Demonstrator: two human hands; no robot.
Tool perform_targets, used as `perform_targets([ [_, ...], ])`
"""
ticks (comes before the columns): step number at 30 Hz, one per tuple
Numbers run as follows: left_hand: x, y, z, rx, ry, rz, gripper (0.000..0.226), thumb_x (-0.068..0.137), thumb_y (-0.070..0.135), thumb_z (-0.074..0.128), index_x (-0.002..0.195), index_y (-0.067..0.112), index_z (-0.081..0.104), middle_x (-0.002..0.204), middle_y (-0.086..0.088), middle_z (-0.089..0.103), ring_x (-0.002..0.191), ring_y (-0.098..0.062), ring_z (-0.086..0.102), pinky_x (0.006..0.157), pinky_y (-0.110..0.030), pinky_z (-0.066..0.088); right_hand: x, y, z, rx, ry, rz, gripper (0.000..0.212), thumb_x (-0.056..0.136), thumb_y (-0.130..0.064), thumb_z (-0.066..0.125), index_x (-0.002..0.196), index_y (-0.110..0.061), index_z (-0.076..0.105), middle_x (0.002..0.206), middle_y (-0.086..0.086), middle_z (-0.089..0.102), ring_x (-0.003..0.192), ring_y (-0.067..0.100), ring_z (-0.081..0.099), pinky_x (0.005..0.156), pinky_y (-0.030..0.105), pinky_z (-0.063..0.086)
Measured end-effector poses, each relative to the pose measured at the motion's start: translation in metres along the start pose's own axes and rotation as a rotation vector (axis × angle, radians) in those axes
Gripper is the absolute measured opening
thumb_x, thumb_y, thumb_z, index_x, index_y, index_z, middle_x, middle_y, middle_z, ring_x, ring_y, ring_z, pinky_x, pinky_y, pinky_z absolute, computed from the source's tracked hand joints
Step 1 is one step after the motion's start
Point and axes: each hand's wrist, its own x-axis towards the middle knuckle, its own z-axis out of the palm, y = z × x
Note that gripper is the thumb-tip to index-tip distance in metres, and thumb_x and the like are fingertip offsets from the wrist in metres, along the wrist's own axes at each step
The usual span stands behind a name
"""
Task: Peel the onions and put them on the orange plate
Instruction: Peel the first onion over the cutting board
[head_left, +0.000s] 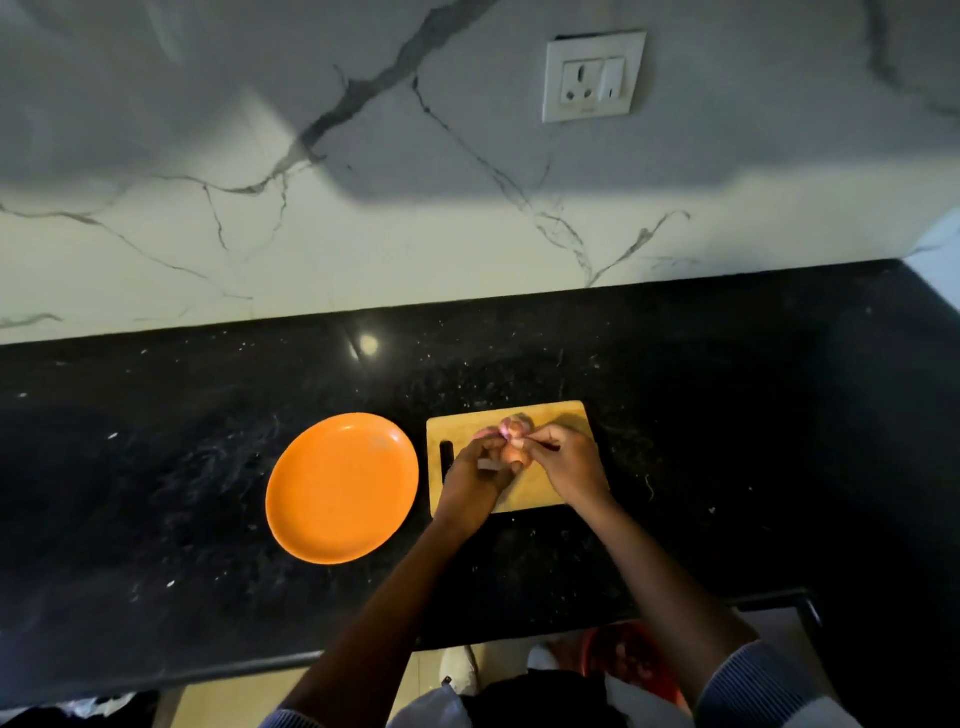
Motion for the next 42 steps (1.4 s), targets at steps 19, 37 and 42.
perform_targets([
  [19,0.015,0.025,-0.027,-0.664,-0.2,-0.113,0.024,0.104,0.015,0.046,0.11,0.005,0.067,0.097,-0.009,0.077,0.093,-0.016,0.073,0.088,-0.024,0.055,0.008,-0.041,-0.011,0.388,-0.118,-0.079,0.012,0.091,-0.014,0.072,0.098,-0.005,0.076,0.065,-0.004,0.072,0.066,0.01,0.068,0.069,0.017,0.053],
  [37,0.028,0.032,-0.025,-0.599,-0.168,-0.181,0.033,0.106,0.028,0.046,0.093,0.008,0.069,0.08,-0.006,0.072,0.081,-0.013,0.068,0.083,-0.029,0.05,0.005,-0.045,-0.002,0.41,-0.06,-0.065,0.01,0.091,-0.013,0.073,0.098,-0.006,0.075,0.089,0.005,0.073,0.068,0.0,0.069,0.061,0.013,0.05],
  [42,0.03,0.028,-0.022,-0.604,-0.137,-0.194,0.03,0.105,0.026,0.048,0.105,-0.001,0.062,0.083,-0.011,0.069,0.08,-0.016,0.065,0.067,-0.02,0.055,0.005,-0.044,-0.001,0.328,-0.026,-0.084,0.014,0.093,-0.017,0.071,0.1,-0.004,0.074,0.094,0.007,0.074,0.074,0.001,0.069,0.061,0.013,0.052],
])
